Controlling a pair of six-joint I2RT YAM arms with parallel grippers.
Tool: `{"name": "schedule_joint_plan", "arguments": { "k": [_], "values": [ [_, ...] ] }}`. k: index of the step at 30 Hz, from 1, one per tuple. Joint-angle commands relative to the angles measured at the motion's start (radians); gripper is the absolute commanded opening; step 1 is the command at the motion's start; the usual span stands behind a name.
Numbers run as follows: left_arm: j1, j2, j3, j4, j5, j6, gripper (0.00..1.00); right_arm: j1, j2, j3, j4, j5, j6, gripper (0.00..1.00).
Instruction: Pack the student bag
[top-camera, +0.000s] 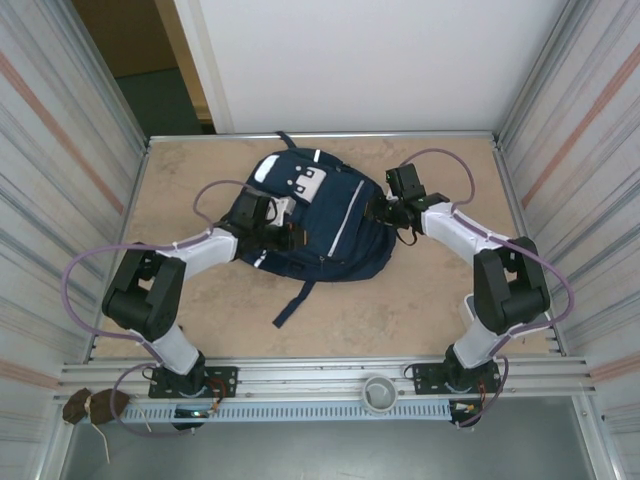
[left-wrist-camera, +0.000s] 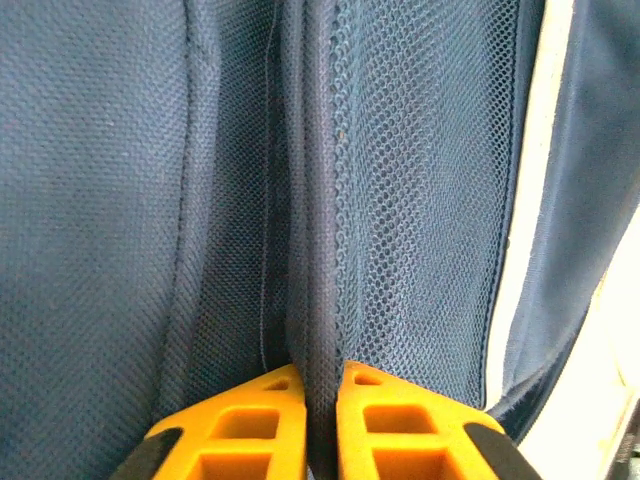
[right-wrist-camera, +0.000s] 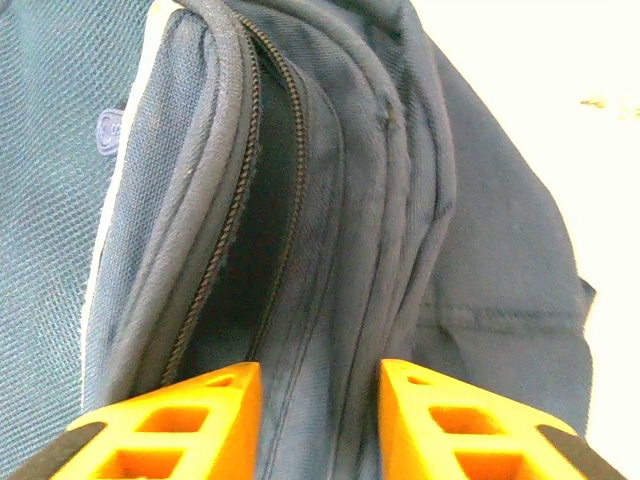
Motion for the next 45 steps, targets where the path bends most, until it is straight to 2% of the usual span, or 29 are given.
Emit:
{"name": "schedule_joint_plan", "arguments": {
  "k": [1,5,9,13,18,30,45],
  "values": [
    [-0.017,0.001,-0.027,0.036,0.055,-0.043,0.08,0.026,-0.094,-0.011,-0.134,0.083,-0.060,0.43],
    [-0.017,-0.017,-0.035,0.046,0.058,-0.055,0.03,0.122,-0.212,-0.090,-0.182,0.191,-0.035,0.54],
    [-0.018,-0.019,-0.034,0.050,0.067,-0.058,0.00,0.285,-0.287,-0.178,-0.114,0.213,0.029,0.57],
    [-0.017,-0.019,-0.035,0.052,0.076,-0.060,0.00,0.447,-0.267,-0.223,-0.013,0.244,0.079,0.53],
    [-0.016,-0.018,-0.028,0.045,0.077,-0.055,0.00,0.553,-0.158,-0.219,0.082,0.280,0.115,0.44],
    [-0.011,-0.031,-0.016,0.026,0.077,-0.037,0.00,0.567,0.045,-0.152,0.120,0.339,0.144,0.36],
    [-0.008,-0.024,-0.024,0.034,0.080,-0.034,0.00,0.579,0.087,-0.116,0.187,0.360,0.145,0.21]
  ]
}}
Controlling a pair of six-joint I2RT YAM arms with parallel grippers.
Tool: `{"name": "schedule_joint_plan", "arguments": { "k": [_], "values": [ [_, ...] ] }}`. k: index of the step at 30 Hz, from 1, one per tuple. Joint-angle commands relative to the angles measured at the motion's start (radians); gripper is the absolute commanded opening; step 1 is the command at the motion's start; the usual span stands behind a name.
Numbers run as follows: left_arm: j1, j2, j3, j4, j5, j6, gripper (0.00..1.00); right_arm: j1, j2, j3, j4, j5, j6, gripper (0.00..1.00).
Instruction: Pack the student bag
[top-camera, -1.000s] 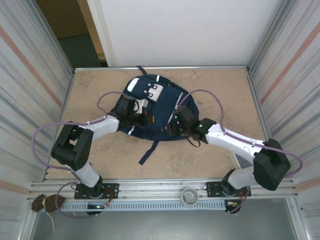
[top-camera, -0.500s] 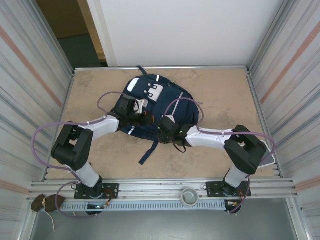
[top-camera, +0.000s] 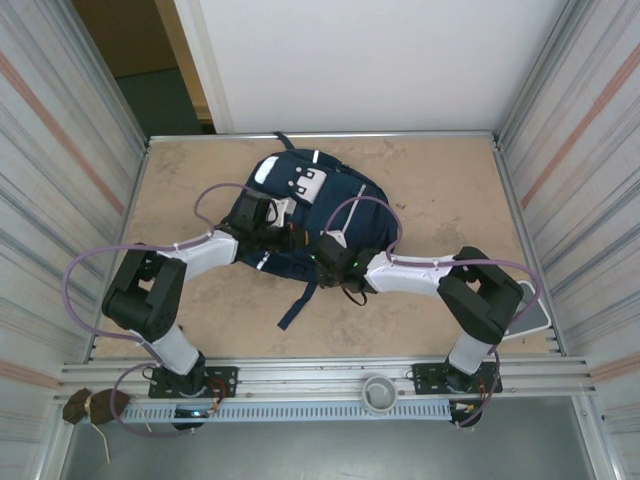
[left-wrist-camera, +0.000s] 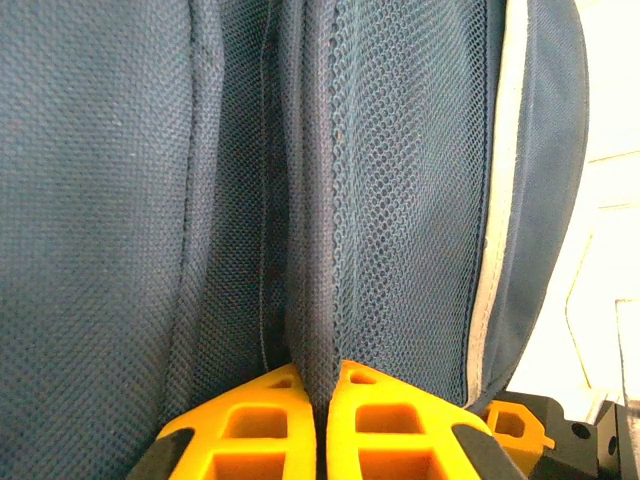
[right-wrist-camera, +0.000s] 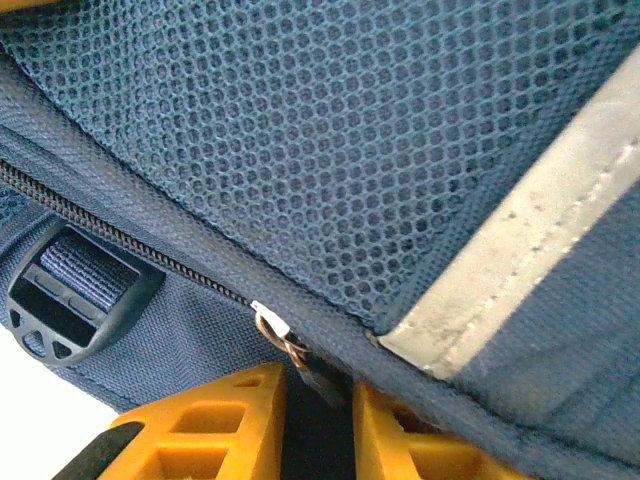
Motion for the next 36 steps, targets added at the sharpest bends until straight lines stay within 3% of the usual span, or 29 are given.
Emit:
{"name": "schedule_joint_plan", "arguments": {
  "k": [1,10,18,28,33,36],
  "values": [
    [-0.003,-0.020,-0.006,-0.009,0.056,0.019,0.00,0.003,0.023,0.048,0.061,0.045,0.010,0.19],
    [0.032,-0.028,-0.012,-0.018,0.056,0.032,0.00,0.002,-0.059,-0.008,0.004,0.086,0.008,0.00],
    [0.095,-0.048,-0.011,-0.073,0.045,0.085,0.00,-0.027,-0.222,-0.134,-0.134,0.164,0.016,0.00],
    [0.108,-0.066,0.014,-0.114,0.051,0.111,0.01,-0.078,-0.307,-0.197,-0.039,0.048,-0.103,0.00],
    [0.095,-0.145,0.011,-0.149,0.004,0.180,0.33,-0.085,-0.308,-0.175,-0.015,-0.028,-0.137,0.00],
    [0.063,-0.231,-0.007,-0.171,-0.106,0.285,0.46,-0.093,-0.321,-0.173,-0.008,-0.067,-0.142,0.00]
  ]
}}
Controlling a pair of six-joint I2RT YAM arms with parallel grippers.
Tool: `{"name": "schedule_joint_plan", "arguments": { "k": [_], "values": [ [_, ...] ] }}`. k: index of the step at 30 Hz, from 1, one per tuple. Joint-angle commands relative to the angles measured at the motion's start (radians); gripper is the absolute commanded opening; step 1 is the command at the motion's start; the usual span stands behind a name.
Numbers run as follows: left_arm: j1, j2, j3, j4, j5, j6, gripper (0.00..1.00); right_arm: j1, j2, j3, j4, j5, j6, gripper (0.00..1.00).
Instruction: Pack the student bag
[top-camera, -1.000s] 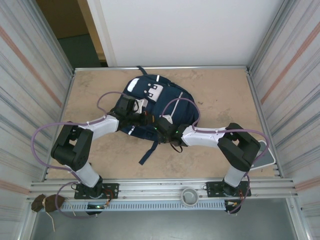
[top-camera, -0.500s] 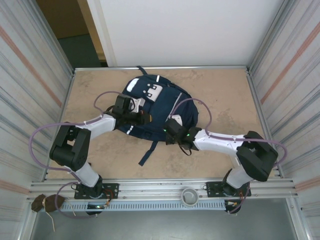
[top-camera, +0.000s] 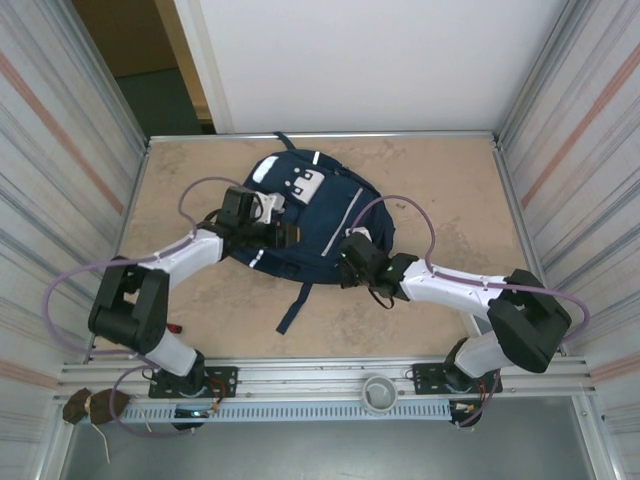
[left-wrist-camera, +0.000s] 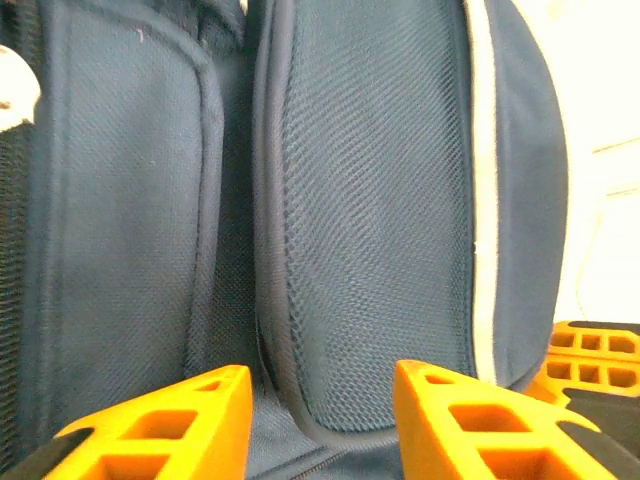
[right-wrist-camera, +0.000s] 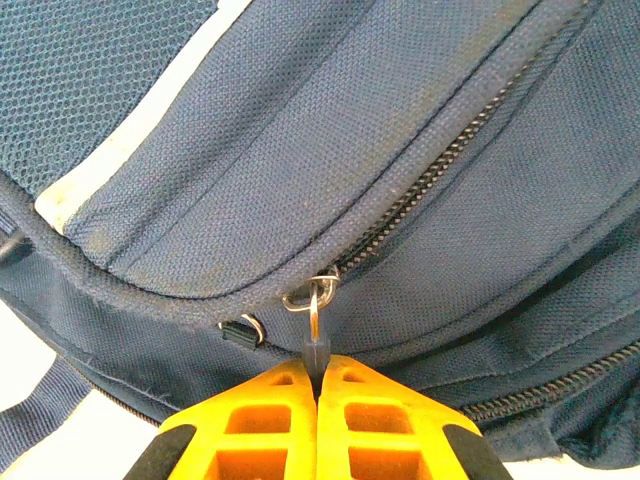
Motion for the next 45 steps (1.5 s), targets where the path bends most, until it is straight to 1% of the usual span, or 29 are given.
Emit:
{"name": "schedule_joint_plan", "arguments": {
  "k": [1,3,4,7,9,12,16,19,21,22,27,29,31,35,39,42,45],
  "values": [
    [-0.037,-0.126,-0.024,-0.021,-0.162,0.174,0.49,-0.015,-0.050,0.005,0.018,-0.058,-0.030,0.00],
    [-0.095,-0.183,-0.073,0.048,-0.252,0.303,0.52,-0.023,-0.067,-0.001,0.030,-0.081,-0.028,0.00],
    [-0.128,-0.211,-0.101,0.093,-0.273,0.385,0.52,-0.028,-0.076,-0.006,0.037,-0.092,-0.026,0.00],
    [-0.232,-0.262,-0.204,0.264,-0.293,0.648,0.54,-0.048,-0.099,-0.023,0.058,-0.124,-0.016,0.00],
    [-0.282,-0.261,-0.238,0.345,-0.299,0.773,0.56,-0.058,-0.110,-0.031,0.072,-0.142,-0.010,0.00],
    [-0.324,-0.213,-0.211,0.336,-0.295,0.918,0.57,-0.067,-0.116,-0.044,0.091,-0.160,-0.003,0.00],
    [-0.369,-0.116,-0.161,0.323,-0.320,1.054,0.57,-0.070,-0.127,-0.057,0.110,-0.171,0.007,0.00],
    [-0.388,-0.046,-0.120,0.323,-0.349,1.097,0.56,-0.072,-0.136,-0.064,0.114,-0.173,0.008,0.00],
    [-0.393,-0.008,-0.097,0.324,-0.367,1.104,0.53,-0.073,-0.142,-0.072,0.121,-0.175,0.011,0.00],
    [-0.396,0.006,-0.091,0.335,-0.380,1.104,0.49,-0.073,-0.143,-0.075,0.124,-0.176,0.011,0.00],
    [-0.395,0.019,-0.115,0.405,-0.392,1.102,0.20,-0.087,-0.155,-0.095,0.114,-0.156,0.005,0.00],
    [-0.390,0.001,-0.147,0.433,-0.361,1.105,0.14,-0.108,-0.162,-0.106,0.103,-0.147,-0.002,0.00],
    [-0.373,-0.020,-0.169,0.437,-0.306,1.095,0.12,-0.132,-0.169,-0.109,0.096,-0.144,-0.012,0.00],
    [-0.331,-0.067,-0.190,0.394,-0.211,1.055,0.12,-0.169,-0.164,-0.091,0.072,-0.114,-0.052,0.00],
    [-0.267,-0.111,-0.225,0.384,-0.119,1.014,0.12,-0.221,-0.139,-0.063,0.062,-0.133,-0.088,0.00],
    [-0.228,-0.136,-0.249,0.370,-0.091,0.997,0.12,-0.236,-0.116,-0.037,0.056,-0.153,-0.114,0.00],
    [-0.210,-0.157,-0.261,0.335,-0.118,0.997,0.13,-0.233,-0.116,-0.029,0.078,-0.213,-0.124,0.00]
  ]
}}
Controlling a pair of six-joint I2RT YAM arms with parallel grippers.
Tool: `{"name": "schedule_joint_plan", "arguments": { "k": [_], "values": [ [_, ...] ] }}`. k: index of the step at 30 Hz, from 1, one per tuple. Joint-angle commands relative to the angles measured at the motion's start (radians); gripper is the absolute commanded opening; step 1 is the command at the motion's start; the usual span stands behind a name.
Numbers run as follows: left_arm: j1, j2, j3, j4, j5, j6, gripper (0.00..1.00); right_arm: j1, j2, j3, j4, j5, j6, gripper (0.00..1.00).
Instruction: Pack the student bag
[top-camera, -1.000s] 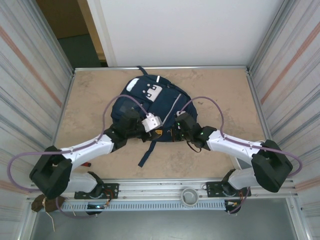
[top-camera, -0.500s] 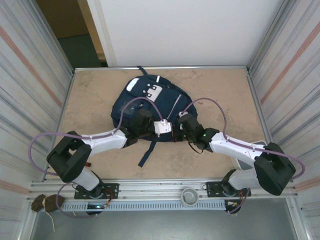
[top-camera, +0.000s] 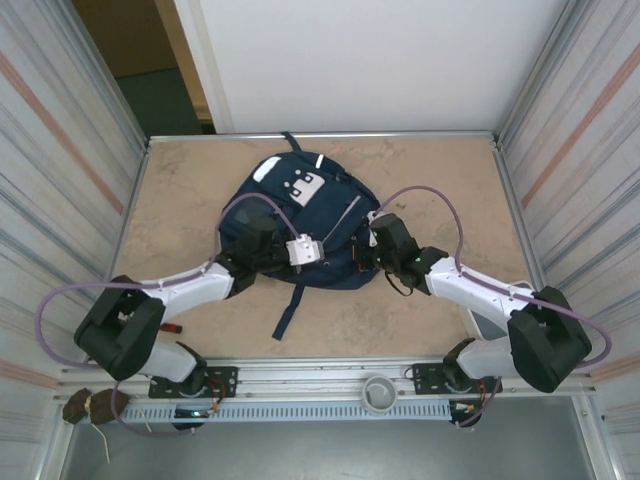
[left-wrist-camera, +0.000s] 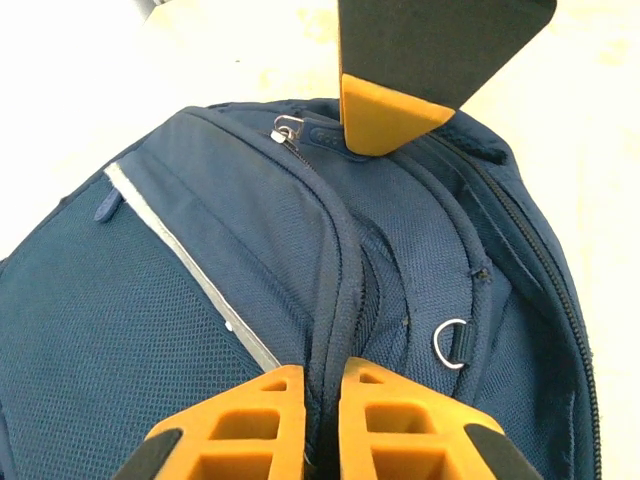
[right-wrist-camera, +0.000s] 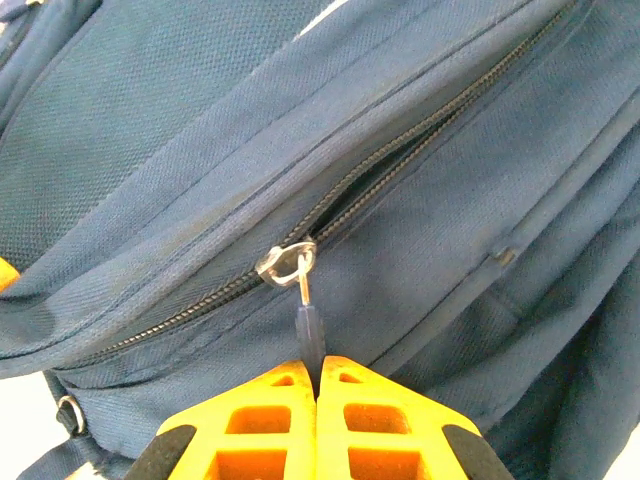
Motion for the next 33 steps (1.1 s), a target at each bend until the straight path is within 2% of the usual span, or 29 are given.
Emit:
{"name": "schedule_joint_plan", "arguments": {
  "k": [1,5,8,13,17,21,25,28,33],
  "values": [
    [0.034,-0.061,-0.027,-0.060,0.003,-0.044,0.15,-0.019,0.004,0.024,-0.020,0.000,-0.032,0.00],
    [0.026,-0.101,-0.030,-0.071,0.019,-0.104,0.39,0.014,-0.017,0.010,0.024,-0.041,-0.023,0.00],
    [-0.026,-0.118,-0.026,-0.070,-0.018,-0.138,0.50,0.040,-0.032,0.001,0.042,-0.040,-0.014,0.00],
    [-0.132,-0.068,0.024,-0.079,-0.153,-0.124,0.55,0.071,-0.051,-0.011,0.052,-0.024,-0.008,0.00],
    [-0.158,0.017,0.068,-0.045,-0.230,-0.120,0.55,0.075,-0.061,-0.025,0.064,-0.023,0.000,0.00],
    [-0.167,0.088,0.111,-0.025,-0.287,-0.117,0.48,0.077,-0.062,-0.031,0.069,-0.025,0.004,0.00],
    [-0.166,0.105,0.112,-0.003,-0.323,-0.113,0.25,0.072,-0.061,-0.038,0.063,-0.006,-0.002,0.00],
    [-0.158,0.068,0.070,0.013,-0.284,-0.100,0.11,0.055,-0.049,-0.031,0.021,0.047,0.001,0.00],
    [-0.090,-0.026,-0.018,0.013,-0.164,-0.128,0.07,0.017,-0.003,0.004,-0.022,0.119,-0.001,0.00]
  ]
}}
